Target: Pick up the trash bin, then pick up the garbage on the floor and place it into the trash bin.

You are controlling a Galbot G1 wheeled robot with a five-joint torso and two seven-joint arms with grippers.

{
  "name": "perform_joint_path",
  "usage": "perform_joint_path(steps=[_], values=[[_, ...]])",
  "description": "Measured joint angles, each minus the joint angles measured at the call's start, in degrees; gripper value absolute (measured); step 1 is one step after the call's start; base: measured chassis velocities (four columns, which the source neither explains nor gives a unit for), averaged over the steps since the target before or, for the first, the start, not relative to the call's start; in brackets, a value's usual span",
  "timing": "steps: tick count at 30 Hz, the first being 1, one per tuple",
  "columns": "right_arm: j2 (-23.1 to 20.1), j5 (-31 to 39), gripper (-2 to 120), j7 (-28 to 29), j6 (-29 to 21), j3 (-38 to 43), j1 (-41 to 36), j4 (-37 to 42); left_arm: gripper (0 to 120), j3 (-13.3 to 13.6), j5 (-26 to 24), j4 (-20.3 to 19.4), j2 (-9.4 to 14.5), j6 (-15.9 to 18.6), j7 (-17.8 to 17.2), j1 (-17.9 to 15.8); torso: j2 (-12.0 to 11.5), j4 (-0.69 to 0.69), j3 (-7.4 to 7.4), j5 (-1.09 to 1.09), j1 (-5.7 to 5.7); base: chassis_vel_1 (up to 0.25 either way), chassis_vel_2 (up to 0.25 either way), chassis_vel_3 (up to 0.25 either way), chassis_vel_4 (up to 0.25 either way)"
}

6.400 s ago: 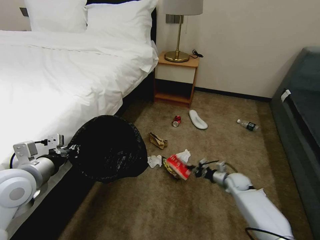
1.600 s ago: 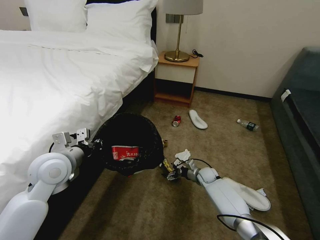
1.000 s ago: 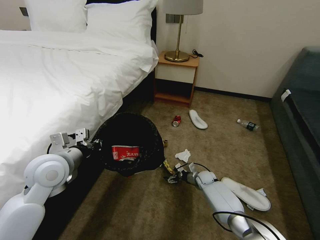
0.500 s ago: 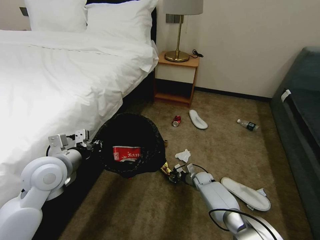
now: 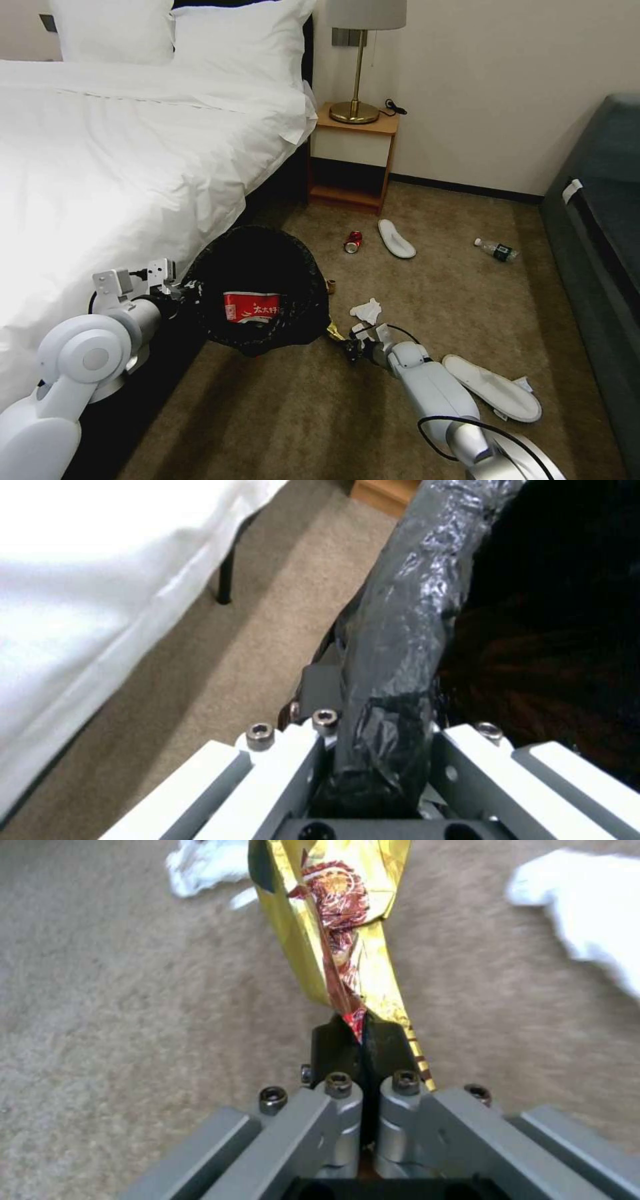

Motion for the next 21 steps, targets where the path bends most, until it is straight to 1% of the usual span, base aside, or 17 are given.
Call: perform_joint_path(steps=[2, 3, 6, 7, 9, 10, 12, 13, 16, 17, 18, 19, 21], values=[[-1.24, 0.98, 0, 0.38, -0.70, 0.34, -1.02, 2.67, 2, -0.54, 0.02, -0.05, 0.12, 0.00, 0.00, 0.58, 0.00, 0.00, 0.00, 0.00, 0.00, 0.000, 0.000, 0.000, 0.000], [-1.24, 0.98, 0, 0.38, -0.70, 0.34, -1.02, 2.67, 2, -0.54, 0.02, -0.05, 0.12, 0.00, 0.00, 0.58, 0.00, 0.00, 0.00, 0.00, 0.00, 0.000, 0.000, 0.000, 0.000], [-3.36, 3.87, 0, 1.88, -2.49, 0.87, -3.27, 8.02, 2, -0.98, 0.51, -0.24, 0.03, 0.00, 0.07, 2.02, 0.00, 0.00, 0.00, 0.00, 0.00, 0.000, 0.000, 0.000, 0.000], [-3.36, 3.87, 0, 1.88, -2.49, 0.87, -3.27, 8.02, 2, -0.98, 0.51, -0.24, 0.03, 0.00, 0.07, 2.02, 0.00, 0.00, 0.00, 0.00, 0.00, 0.000, 0.000, 0.000, 0.000], [-4.83, 5.24, 0, 2.71, -3.25, 1.73, -5.04, 11.92, 2, -1.24, 1.07, -0.26, -0.17, 0.00, 0.28, 2.88, 0.00, 0.01, 0.00, 0.00, 0.00, 0.000, 0.000, 0.000, 0.000], [-4.83, 5.24, 0, 2.71, -3.25, 1.73, -5.04, 11.92, 2, -1.24, 1.07, -0.26, -0.17, 0.00, 0.28, 2.88, 0.00, 0.01, 0.00, 0.00, 0.00, 0.000, 0.000, 0.000, 0.000], [-6.53, 6.97, 0, 3.72, -4.16, 2.60, -7.06, 16.21, 2, -1.48, 1.43, -0.25, -0.33, 0.00, 0.39, 3.33, 0.00, 0.00, 0.00, 0.01, 0.00, 0.000, 0.000, 0.000, 0.000], [-6.53, 6.97, 0, 3.72, -4.16, 2.60, -7.06, 16.21, 2, -1.48, 1.43, -0.25, -0.33, 0.00, 0.39, 3.33, 0.00, 0.00, 0.00, 0.01, 0.00, 0.000, 0.000, 0.000, 0.000], [-8.71, 9.32, 0, 5.62, -5.04, 4.49, -9.93, 21.91, 2, -1.53, 2.45, 0.16, -0.49, 0.00, 0.79, 4.02, 0.00, 0.00, 0.00, 0.01, 0.00, 0.000, 0.000, 0.000, 0.000], [-8.71, 9.32, 0, 5.62, -5.04, 4.49, -9.93, 21.91, 2, -1.53, 2.45, 0.16, -0.49, 0.00, 0.79, 4.02, 0.00, 0.00, 0.00, 0.01, 0.00, 0.000, 0.000, 0.000, 0.000], [-9.32, 10.03, 0, 6.12, -5.45, 5.15, -10.66, 23.59, 2, -1.48, 2.73, 0.32, -0.49, 0.00, 0.92, 4.21, 0.00, 0.00, 0.00, 0.01, 0.00, 0.000, 0.000, 0.000, 0.000], [-10.52, 11.28, 0, 6.85, -6.13, 6.53, -12.05, 26.98, 2, -1.21, 3.09, 0.58, -0.49, 0.00, 1.19, 4.53, 0.00, 0.00, 0.00, 0.00, 0.00, 0.000, 0.000, 0.000, 0.000], [-11.07, 11.66, 0, 7.01, -6.32, 7.13, -12.65, 28.51, 2, -1.02, 3.23, 0.76, -0.49, 0.00, 1.35, 4.67, 0.00, 0.01, 0.00, 0.01, 0.00, 0.000, 0.000, 0.000, 0.000]])
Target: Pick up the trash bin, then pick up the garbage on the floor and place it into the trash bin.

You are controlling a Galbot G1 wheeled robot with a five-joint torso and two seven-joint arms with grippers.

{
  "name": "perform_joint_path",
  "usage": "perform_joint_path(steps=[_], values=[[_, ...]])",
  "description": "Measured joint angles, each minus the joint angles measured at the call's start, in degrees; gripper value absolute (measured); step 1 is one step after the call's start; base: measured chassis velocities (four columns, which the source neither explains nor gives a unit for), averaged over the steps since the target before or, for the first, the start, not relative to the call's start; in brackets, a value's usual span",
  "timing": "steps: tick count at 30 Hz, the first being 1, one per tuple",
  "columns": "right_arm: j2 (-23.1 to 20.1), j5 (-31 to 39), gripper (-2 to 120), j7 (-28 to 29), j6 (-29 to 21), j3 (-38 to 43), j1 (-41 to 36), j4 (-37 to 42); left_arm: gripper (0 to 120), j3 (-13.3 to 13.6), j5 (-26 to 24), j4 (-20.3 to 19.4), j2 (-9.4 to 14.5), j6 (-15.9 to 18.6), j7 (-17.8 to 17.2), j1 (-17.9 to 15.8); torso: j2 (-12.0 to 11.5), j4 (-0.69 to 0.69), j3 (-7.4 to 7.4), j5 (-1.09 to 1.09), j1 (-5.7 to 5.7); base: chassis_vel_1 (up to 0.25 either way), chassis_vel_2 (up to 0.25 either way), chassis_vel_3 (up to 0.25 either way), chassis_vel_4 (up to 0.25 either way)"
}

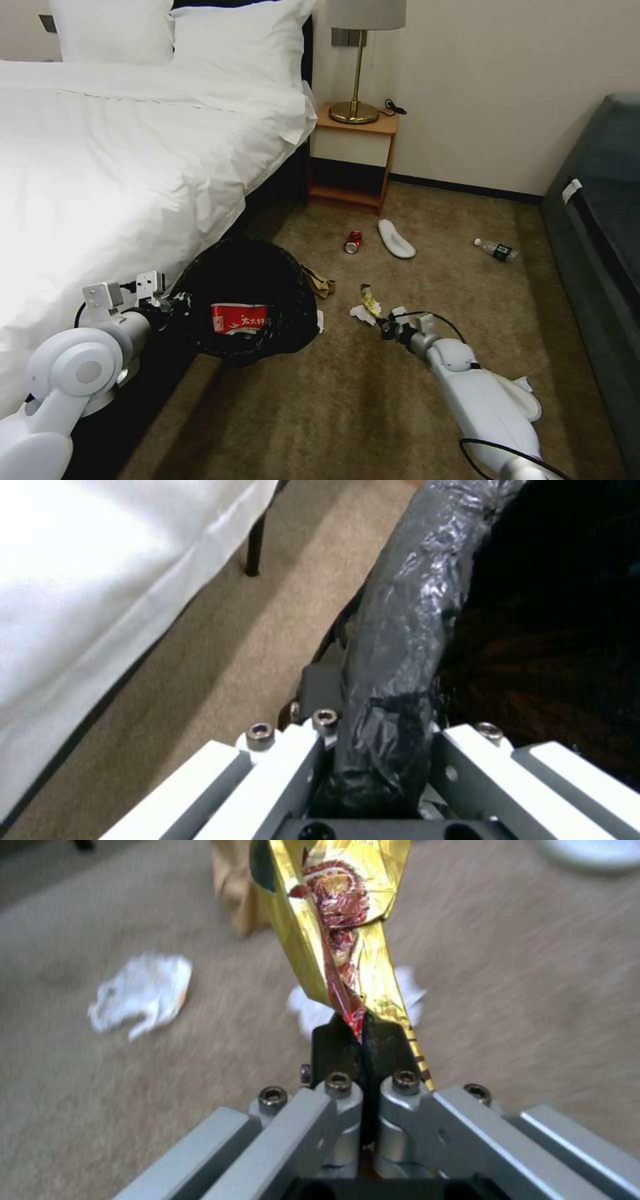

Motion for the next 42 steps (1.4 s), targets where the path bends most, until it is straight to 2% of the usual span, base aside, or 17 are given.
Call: perform_joint_path(steps=[1, 2, 5, 6, 8, 9, 11, 12, 14, 15, 17, 25, 28, 31, 34, 35, 42], values=[[-1.71, 1.24, 0, 0.15, -0.50, 1.54, -1.38, 4.01, 2, 0.34, 0.34, 0.35, 0.00, 0.00, 0.15, 0.21, 0.00, 0.00, 0.00, 0.01, 0.00, 0.000, 0.000, 0.000, 0.000], [-1.71, 1.24, 0, 0.15, -0.50, 1.54, -1.38, 4.01, 2, 0.34, 0.34, 0.35, 0.00, 0.00, 0.15, 0.21, 0.00, 0.00, 0.00, 0.01, 0.00, 0.000, 0.000, 0.000, 0.000], [-7.55, 6.97, 0, 0.73, -3.50, 4.96, -4.82, 14.80, 2, 1.08, 1.21, 0.90, -0.39, 0.00, 0.36, 0.63, 0.00, -0.01, 0.00, -0.02, 0.00, 0.000, 0.000, 0.000, 0.000], [-7.55, 6.97, 0, 0.73, -3.50, 4.96, -4.82, 14.80, 2, 1.08, 1.21, 0.90, -0.39, 0.00, 0.36, 0.63, 0.00, -0.01, 0.00, -0.02, 0.00, 0.000, 0.000, 0.000, 0.000], [-11.21, 10.35, 0, 1.05, -4.88, 7.08, -6.94, 21.29, 2, 1.74, 1.62, 0.95, -0.65, 0.00, 0.49, 1.08, 0.00, -0.03, 0.00, 0.00, 0.00, 0.000, 0.000, 0.000, 0.000], [-11.21, 10.35, 0, 1.05, -4.88, 7.08, -6.94, 21.29, 2, 1.74, 1.62, 0.95, -0.65, 0.00, 0.49, 1.08, 0.00, -0.03, 0.00, 0.00, 0.00, 0.000, 0.000, 0.000, 0.000], [-14.25, 13.66, 0, 1.88, -6.55, 8.96, -8.75, 28.41, 2, 2.59, 2.18, 0.95, -0.82, 0.00, 0.63, 1.55, 0.00, -0.02, 0.00, 0.00, 0.00, 0.000, 0.000, 0.000, 0.000], [-14.25, 13.66, 0, 1.88, -6.55, 8.96, -8.75, 28.41, 2, 2.59, 2.18, 0.95, -0.82, 0.00, 0.63, 1.55, 0.00, -0.02, 0.00, 0.00, 0.00, 0.000, 0.000, 0.000, 0.000], [-16.39, 16.36, 0, 2.32, -8.20, 10.25, -9.98, 35.42, 2, 3.30, 2.80, 0.95, -1.36, 0.00, 0.79, 1.73, 0.00, -0.01, -0.01, -0.02, 0.00, 0.000, 0.000, 0.000, 0.000], [-16.39, 16.36, 0, 2.32, -8.20, 10.25, -9.98, 35.42, 2, 3.30, 2.80, 0.95, -1.36, 0.00, 0.79, 1.73, 0.00, -0.01, -0.01, -0.02, 0.00, 0.000, 0.000, 0.000, 0.000], [-18.17, 19.41, 0, 3.48, -9.94, 10.46, -10.72, 42.46, 2, 4.36, 3.24, 0.95, -2.05, 0.00, 0.80, 1.62, 0.00, -0.01, 0.00, -0.01, 0.00, 0.000, 0.000, 0.000, 0.000], [-20.00, 26.52, 0, 6.91, -13.08, 5.85, -10.28, 53.94, 2, 6.74, 4.42, 1.32, -3.22, 0.00, 0.80, 0.61, 0.00, 0.00, 0.00, -0.02, 0.00, 0.000, 0.000, 0.000, 0.000], [-20.75, 28.30, 0, 8.07, -14.14, 0.30, -9.05, 58.50, 2, 7.76, 4.92, 1.82, -3.89, -0.01, 0.81, -0.20, 0.00, -0.01, 0.00, -0.01, 0.00, 0.000, 0.000, 0.000, 0.000], [-20.82, 28.87, 0, 8.60, -14.55, -1.47, -8.51, 59.46, 2, 8.04, 5.00, 1.98, -4.03, -0.01, 0.81, -0.47, 0.00, 0.00, 0.00, -0.02, 0.00, 0.000, 0.000, 0.000, 0.000], [-20.75, 32.11, 0, 11.65, -16.34, -8.96, -6.48, 61.98, 2, 9.33, 5.24, 2.79, -4.56, 0.00, 0.70, -1.98, 0.00, 0.00, 0.01, -0.02, 0.00, 0.000, 0.000, 0.000, 0.000], [-20.75, 32.11, 0, 11.65, -16.34, -8.96, -6.48, 61.98, 2, 9.33, 5.24, 2.79, -4.56, 0.00, 0.70, -1.98, 0.00, 0.00, 0.01, -0.02, 0.00, 0.000, 0.000, 0.000, 0.000], [-19.18, 36.15, 0, 19.45, -18.08, -19.63, -4.38, 62.90, 2, 11.20, 5.91, 3.96, -5.38, 0.00, 0.56, -4.74, 0.00, 0.00, 0.00, -0.02, 0.00, 0.000, 0.000, 0.000, 0.000]])
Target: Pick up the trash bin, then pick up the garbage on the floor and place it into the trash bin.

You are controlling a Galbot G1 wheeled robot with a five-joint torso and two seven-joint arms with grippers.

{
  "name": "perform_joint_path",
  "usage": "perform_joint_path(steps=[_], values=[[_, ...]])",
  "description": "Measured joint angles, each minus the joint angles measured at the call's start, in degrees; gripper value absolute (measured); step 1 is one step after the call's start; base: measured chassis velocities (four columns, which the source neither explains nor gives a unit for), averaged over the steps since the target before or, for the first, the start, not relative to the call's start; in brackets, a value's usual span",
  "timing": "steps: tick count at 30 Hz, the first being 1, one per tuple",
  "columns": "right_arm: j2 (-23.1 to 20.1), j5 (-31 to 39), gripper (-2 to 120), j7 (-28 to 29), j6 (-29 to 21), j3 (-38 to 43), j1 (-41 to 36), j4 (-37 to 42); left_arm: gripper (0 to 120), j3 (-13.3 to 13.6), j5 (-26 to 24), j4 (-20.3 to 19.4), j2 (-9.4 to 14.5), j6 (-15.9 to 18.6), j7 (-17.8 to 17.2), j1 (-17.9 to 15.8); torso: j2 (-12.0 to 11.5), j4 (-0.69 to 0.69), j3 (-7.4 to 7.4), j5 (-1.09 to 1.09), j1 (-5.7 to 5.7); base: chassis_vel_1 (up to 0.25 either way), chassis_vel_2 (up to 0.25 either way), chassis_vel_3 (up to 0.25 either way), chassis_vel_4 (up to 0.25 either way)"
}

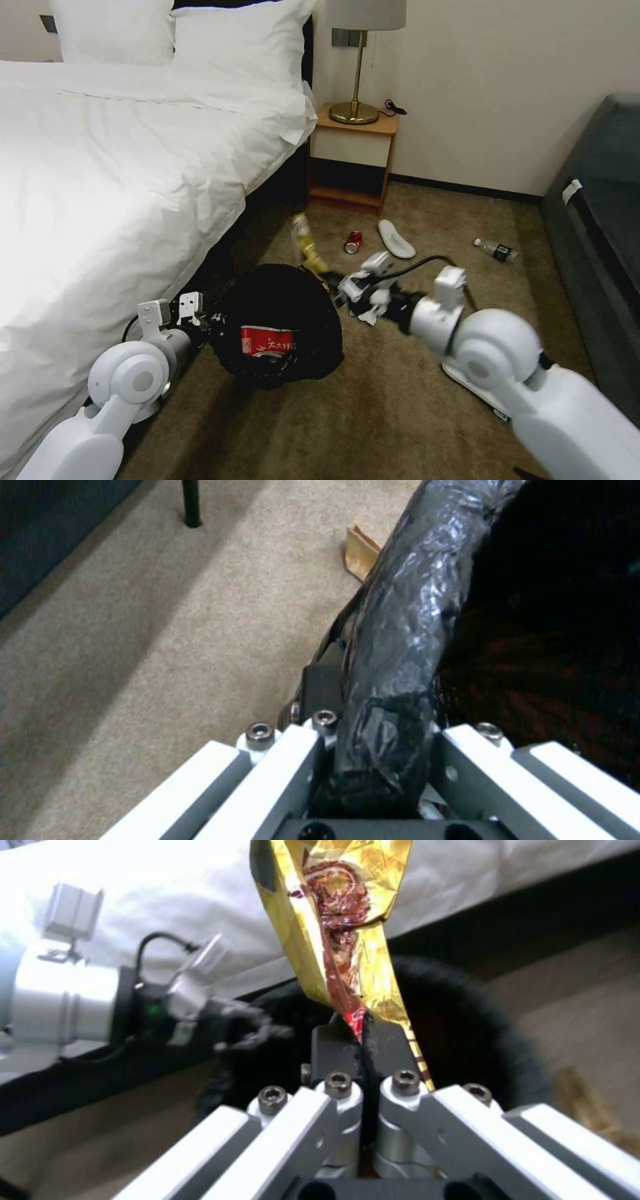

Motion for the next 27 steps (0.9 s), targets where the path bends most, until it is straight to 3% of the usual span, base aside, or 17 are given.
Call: perform_joint_path(steps=[11, 14, 15, 18, 27], values=[[4.16, 13.64, 0, 17.23, -5.08, -8.15, 3.49, -0.62, 2, 2.60, 1.54, 1.34, -1.41, 0.00, -0.04, -2.39, 0.00, 0.00, 0.00, 0.00, 0.00, 0.000, 0.000, 0.000, 0.000], [5.73, 23.59, 0, 25.37, -7.16, -9.11, 4.93, -0.61, 2, 2.91, 1.63, 1.34, -1.37, 0.00, -0.05, -2.73, 0.00, 0.00, 0.00, 0.00, 0.00, 0.000, 0.000, 0.000, 0.000], [5.73, 23.59, 0, 25.37, -7.16, -9.11, 4.93, -0.61, 2, 2.91, 1.63, 1.34, -1.37, 0.00, -0.05, -2.73, 0.00, 0.00, 0.00, 0.00, 0.00, 0.000, 0.000, 0.000, 0.000], [8.03, 35.95, 0, 36.71, -8.77, -9.59, 6.69, -0.30, 2, 2.93, 1.63, 1.27, -1.25, 0.00, -0.02, -2.90, 0.00, 0.00, 0.00, 0.00, 0.00, 0.000, 0.000, 0.000, 0.000], [14.00, 50.11, 0, 50.28, -6.84, -9.83, 9.23, -2.01, 2, 3.39, 1.63, 0.80, -1.37, 0.00, 0.00, -2.92, 0.00, 0.00, 0.00, 0.00, 0.00, 0.000, 0.000, 0.000, 0.000]])
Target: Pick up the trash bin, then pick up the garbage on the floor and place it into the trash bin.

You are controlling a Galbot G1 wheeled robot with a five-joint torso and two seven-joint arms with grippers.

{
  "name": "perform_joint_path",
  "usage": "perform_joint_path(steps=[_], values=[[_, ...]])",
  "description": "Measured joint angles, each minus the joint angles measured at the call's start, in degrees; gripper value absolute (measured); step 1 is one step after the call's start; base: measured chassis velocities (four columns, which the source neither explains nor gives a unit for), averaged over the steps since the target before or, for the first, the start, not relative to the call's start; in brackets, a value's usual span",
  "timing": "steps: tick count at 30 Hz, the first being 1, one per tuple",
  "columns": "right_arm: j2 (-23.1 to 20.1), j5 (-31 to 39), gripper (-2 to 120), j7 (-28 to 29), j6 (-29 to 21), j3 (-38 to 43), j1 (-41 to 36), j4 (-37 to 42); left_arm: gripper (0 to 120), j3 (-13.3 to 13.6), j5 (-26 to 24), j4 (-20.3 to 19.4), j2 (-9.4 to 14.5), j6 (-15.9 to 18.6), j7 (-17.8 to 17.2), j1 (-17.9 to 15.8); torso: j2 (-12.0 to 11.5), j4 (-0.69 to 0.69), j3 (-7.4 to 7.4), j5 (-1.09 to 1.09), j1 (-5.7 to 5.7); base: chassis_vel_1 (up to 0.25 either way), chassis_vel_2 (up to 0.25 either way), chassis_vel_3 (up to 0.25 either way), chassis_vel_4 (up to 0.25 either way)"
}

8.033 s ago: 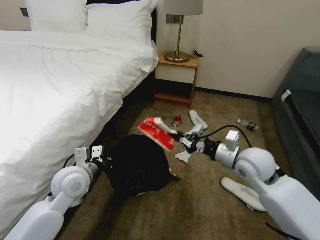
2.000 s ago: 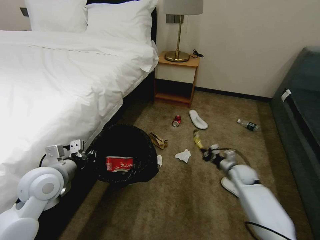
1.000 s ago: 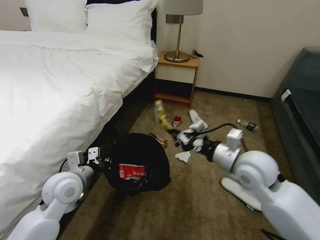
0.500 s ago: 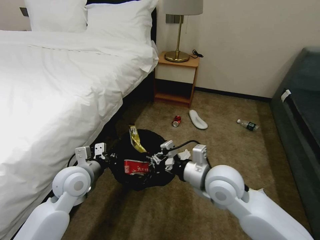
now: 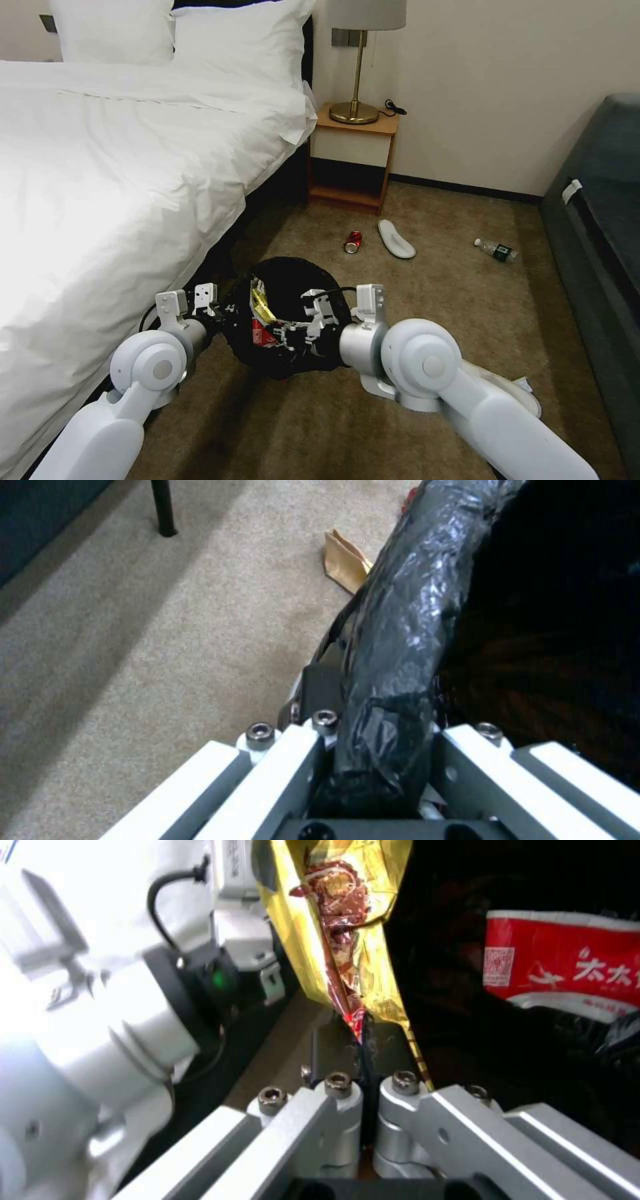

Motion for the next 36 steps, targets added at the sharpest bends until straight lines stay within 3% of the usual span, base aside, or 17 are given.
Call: perform_joint_path(steps=[14, 22, 30, 33, 36], values=[[2.59, 2.02, 0, 9.25, 1.03, -0.10, 1.72, -3.00, 2, 0.34, -0.03, -0.55, -0.09, 0.00, -0.02, 0.01, 0.00, 0.00, 0.00, 0.00, 0.00, 0.000, 0.000, 0.000, 0.000], [3.45, 1.79, 25, 11.84, 1.60, -0.45, 2.07, -3.53, 2, 0.43, -0.03, -0.53, -0.21, 0.00, -0.02, -0.19, 0.00, 0.00, 0.00, 0.00, 0.00, 0.000, 0.000, 0.000, 0.000], [2.74, 0.77, 58, 12.04, 1.62, 0.02, 2.17, -3.67, 2, 0.45, -0.04, -0.48, -0.37, 0.00, 0.06, -0.27, 0.00, 0.00, 0.00, 0.01, 0.00, 0.000, 0.000, 0.000, 0.000], [2.74, 0.64, 63, 12.03, 1.65, 0.38, 2.29, -3.67, 2, 0.45, -0.04, -0.44, -0.41, 0.00, 0.06, -0.28, 0.00, 0.00, 0.00, 0.01, 0.00, 0.000, 0.000, 0.000, 0.000], [2.68, -0.90, 80, 12.00, 2.21, 1.91, 2.85, -3.22, 2, 0.35, -0.01, -0.16, -0.52, 0.00, 0.06, -0.20, 0.00, 0.00, 0.00, 0.01, 0.00, 0.000, 0.000, 0.000, 0.000]])
